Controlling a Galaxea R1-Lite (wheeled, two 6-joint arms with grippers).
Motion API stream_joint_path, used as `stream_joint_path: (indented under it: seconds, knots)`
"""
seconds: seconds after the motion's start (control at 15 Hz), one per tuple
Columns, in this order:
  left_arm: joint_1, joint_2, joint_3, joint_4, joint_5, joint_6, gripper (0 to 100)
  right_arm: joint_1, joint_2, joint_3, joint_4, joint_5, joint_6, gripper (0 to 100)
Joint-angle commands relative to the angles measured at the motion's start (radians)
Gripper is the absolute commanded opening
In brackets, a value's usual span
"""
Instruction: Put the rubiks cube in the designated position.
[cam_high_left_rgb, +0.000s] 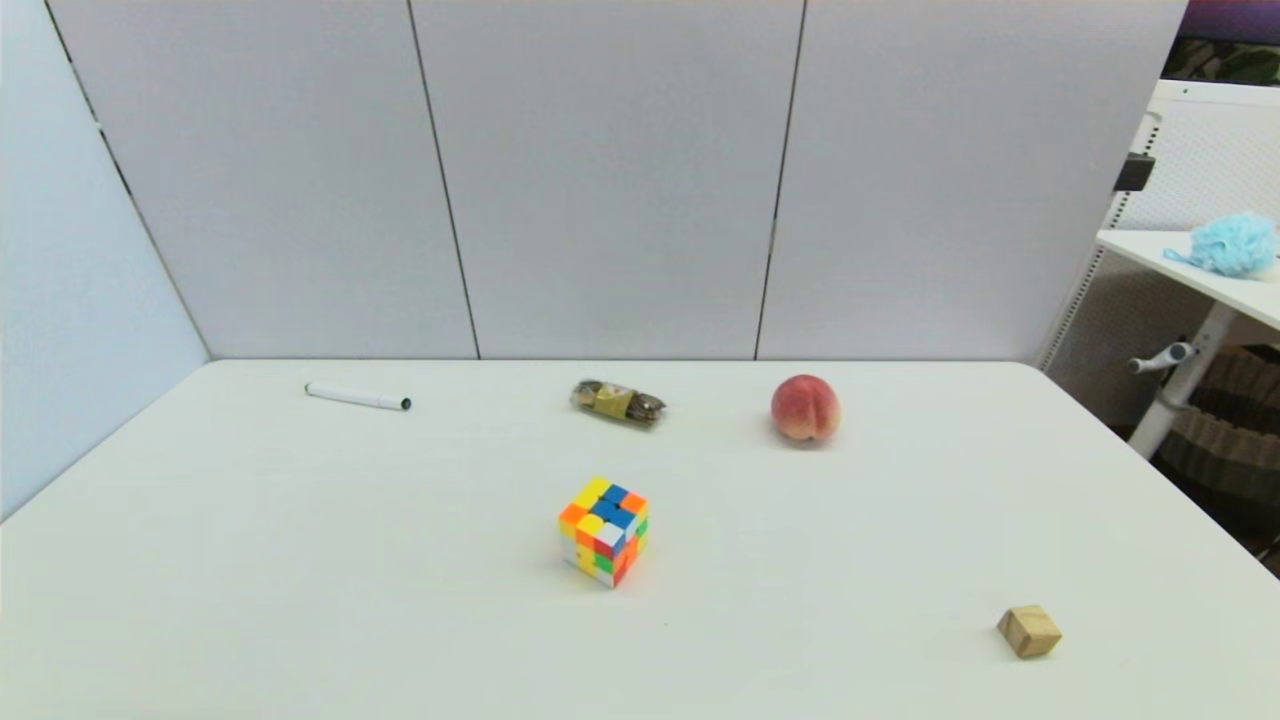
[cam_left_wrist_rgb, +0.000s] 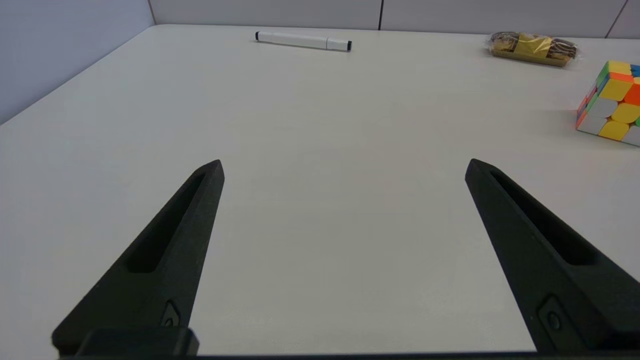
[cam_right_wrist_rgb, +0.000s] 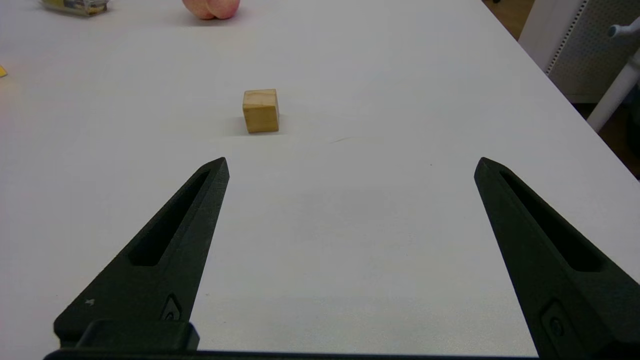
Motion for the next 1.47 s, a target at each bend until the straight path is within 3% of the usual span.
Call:
stream_joint_path:
  seconds: [0.07, 0.67, 0.87, 1.27, 1.47]
  knots:
    - [0.0, 0.002, 0.0, 0.001, 0.0, 0.0, 100, 0.0, 0.001, 0.0, 0.005, 0.0, 0.0, 100]
    - [0.0, 0.002, 0.0, -0.002, 0.0, 0.0, 100, -0.001, 0.121, -0.06, 0.071, -0.011, -0.005, 100]
    - [0.0, 0.002, 0.0, 0.001, 0.0, 0.0, 100, 0.008, 0.219, -0.196, 0.069, -0.009, -0.011, 100]
    - [0.0, 0.002, 0.0, 0.001, 0.0, 0.0, 100, 0.039, 0.529, -0.59, 0.071, -0.017, -0.011, 100]
    - [0.0, 0.002, 0.0, 0.001, 0.0, 0.0, 100, 0.127, 0.676, -0.742, 0.072, 0.009, -0.053, 100]
